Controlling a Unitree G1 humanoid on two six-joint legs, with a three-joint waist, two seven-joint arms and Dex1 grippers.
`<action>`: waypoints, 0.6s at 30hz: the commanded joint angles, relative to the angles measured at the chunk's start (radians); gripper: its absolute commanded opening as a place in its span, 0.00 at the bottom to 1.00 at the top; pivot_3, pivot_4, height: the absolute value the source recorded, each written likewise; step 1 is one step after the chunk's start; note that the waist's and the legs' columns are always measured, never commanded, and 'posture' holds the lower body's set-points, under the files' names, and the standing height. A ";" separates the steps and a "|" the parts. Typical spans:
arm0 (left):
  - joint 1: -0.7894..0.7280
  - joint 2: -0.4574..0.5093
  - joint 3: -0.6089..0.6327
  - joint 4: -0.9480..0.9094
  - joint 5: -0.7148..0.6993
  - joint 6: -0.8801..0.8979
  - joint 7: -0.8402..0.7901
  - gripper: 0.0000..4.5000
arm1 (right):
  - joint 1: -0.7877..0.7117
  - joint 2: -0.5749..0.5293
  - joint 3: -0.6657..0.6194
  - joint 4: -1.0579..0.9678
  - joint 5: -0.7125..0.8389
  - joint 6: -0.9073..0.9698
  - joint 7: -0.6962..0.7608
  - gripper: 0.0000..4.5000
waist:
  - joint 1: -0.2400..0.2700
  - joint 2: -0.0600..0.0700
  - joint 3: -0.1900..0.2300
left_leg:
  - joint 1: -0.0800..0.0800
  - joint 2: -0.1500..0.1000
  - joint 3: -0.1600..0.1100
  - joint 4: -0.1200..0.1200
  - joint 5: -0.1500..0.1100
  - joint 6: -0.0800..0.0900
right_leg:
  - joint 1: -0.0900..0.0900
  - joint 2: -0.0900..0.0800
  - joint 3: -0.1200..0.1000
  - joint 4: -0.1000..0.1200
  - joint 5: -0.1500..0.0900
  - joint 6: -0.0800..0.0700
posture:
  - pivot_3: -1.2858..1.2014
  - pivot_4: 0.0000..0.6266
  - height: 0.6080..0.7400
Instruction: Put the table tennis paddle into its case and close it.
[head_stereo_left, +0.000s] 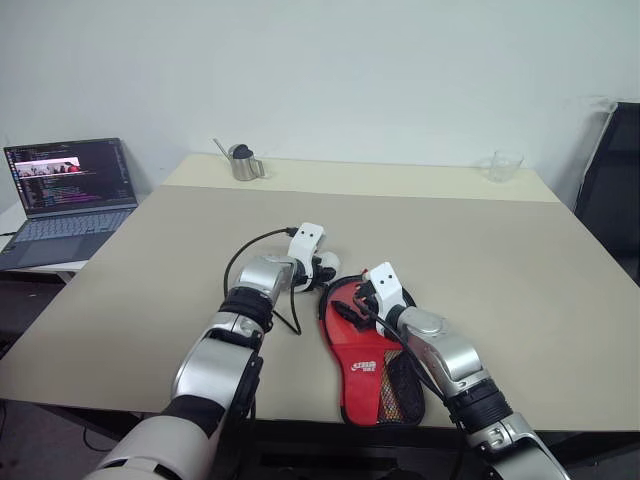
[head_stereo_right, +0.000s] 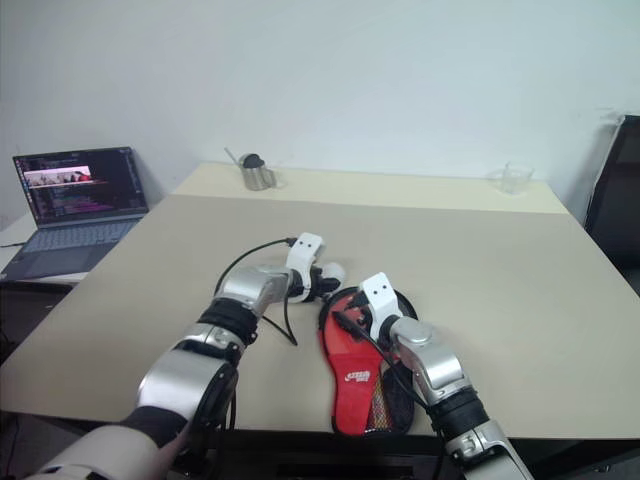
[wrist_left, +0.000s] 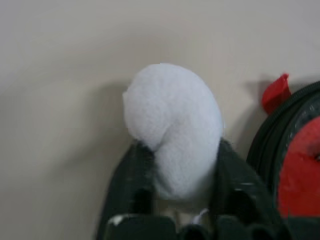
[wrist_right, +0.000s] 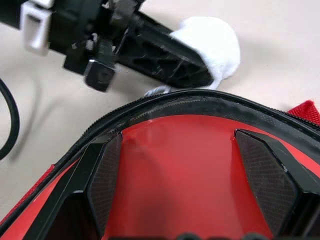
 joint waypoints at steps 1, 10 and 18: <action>-0.082 -0.021 0.011 0.087 0.029 -0.099 0.035 0.10 | 0.015 0.009 0.005 0.023 -0.013 0.043 0.016 0.87 | 0.000 0.000 0.000 | 0.000 0.000 0.000 0.000 0.000 0.000 | 0.000 0.000 0.000 0.000 0.000 0.000 | 0.52 0.24 1.00; -0.207 -0.101 -0.017 0.261 0.122 -0.271 0.076 0.05 | 0.024 0.027 0.009 0.004 -0.032 0.075 0.038 0.87 | 0.000 0.000 0.000 | -0.003 0.000 0.000 -0.001 0.000 0.000 | -0.002 0.000 -0.001 -0.002 0.000 0.000 | 0.52 0.24 1.00; -0.232 -0.197 -0.043 0.331 0.224 -0.360 0.194 0.05 | 0.025 0.026 0.018 -0.013 -0.046 0.097 0.053 0.87 | -0.002 0.000 0.000 | -0.004 0.000 0.001 -0.002 0.000 0.000 | -0.002 0.000 -0.001 -0.005 0.000 0.000 | 0.52 0.24 1.00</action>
